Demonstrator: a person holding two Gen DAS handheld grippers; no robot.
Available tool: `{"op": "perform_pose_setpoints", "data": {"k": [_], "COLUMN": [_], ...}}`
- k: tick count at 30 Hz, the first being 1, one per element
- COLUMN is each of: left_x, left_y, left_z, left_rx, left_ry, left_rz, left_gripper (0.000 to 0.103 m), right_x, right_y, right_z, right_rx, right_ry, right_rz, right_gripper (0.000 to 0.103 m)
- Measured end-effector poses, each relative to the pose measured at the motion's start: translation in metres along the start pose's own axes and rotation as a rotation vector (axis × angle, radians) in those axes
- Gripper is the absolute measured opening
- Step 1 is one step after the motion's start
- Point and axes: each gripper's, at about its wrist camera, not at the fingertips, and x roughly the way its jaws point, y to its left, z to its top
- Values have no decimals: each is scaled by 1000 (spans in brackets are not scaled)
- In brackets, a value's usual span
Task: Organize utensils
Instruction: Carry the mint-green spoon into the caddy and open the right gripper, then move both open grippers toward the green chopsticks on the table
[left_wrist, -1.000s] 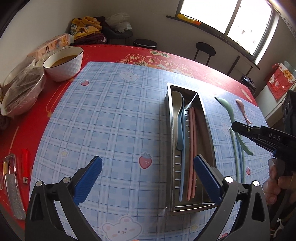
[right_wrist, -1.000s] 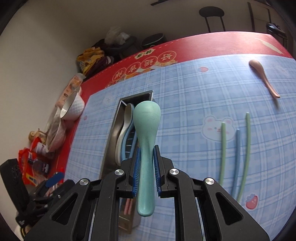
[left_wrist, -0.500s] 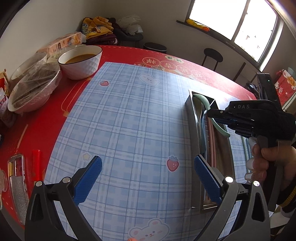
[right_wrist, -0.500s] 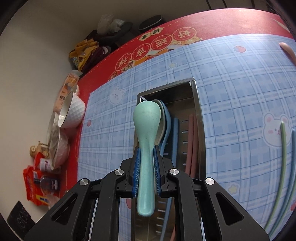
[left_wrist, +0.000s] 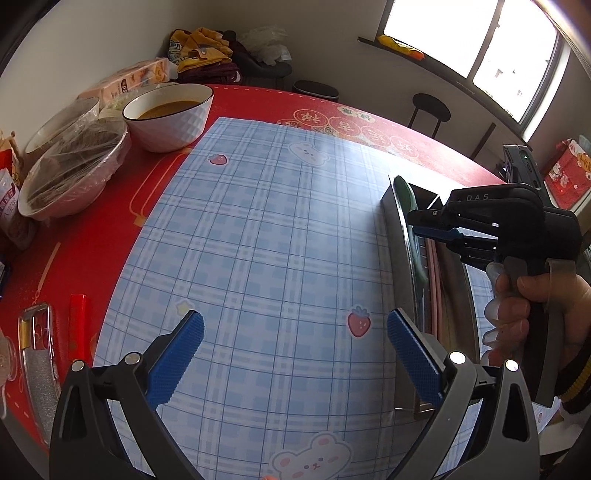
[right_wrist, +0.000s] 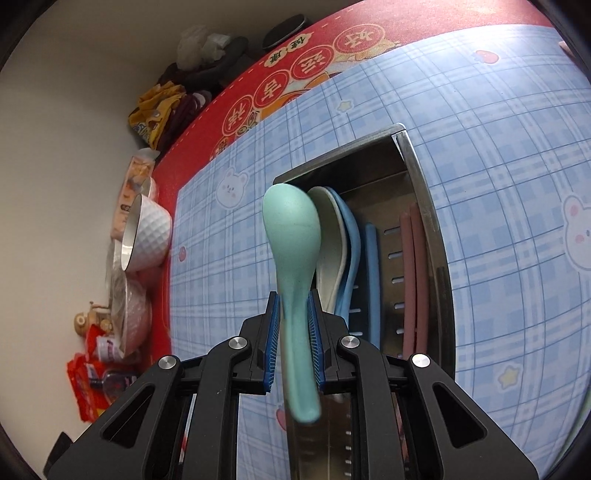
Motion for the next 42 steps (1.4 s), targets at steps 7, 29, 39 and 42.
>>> {"op": "perform_pose_setpoints", "data": {"k": [7,29,39,42], "left_x": [-2,-30,-29,-22], "left_y": [-9,-111,-163,-174], "left_z": [3,12,1,-3], "left_rx": [11,183,233,231], "left_ry": [-16,-156,-140,-97], "left_rz": [-5,-92,-133,-152], "left_gripper": [97,97,97,97], "right_x": [-16,-168,-203,-209], "right_y": [4,-60,-100,-111], "right_z": [1,-46,-65,-70], "right_rx": [-65,-277,-235,-230], "right_ry": [-32,-347,-418,-423], "right_rz": [-22,-203,-279,-282], "right_gripper": [17,87,87,87]}}
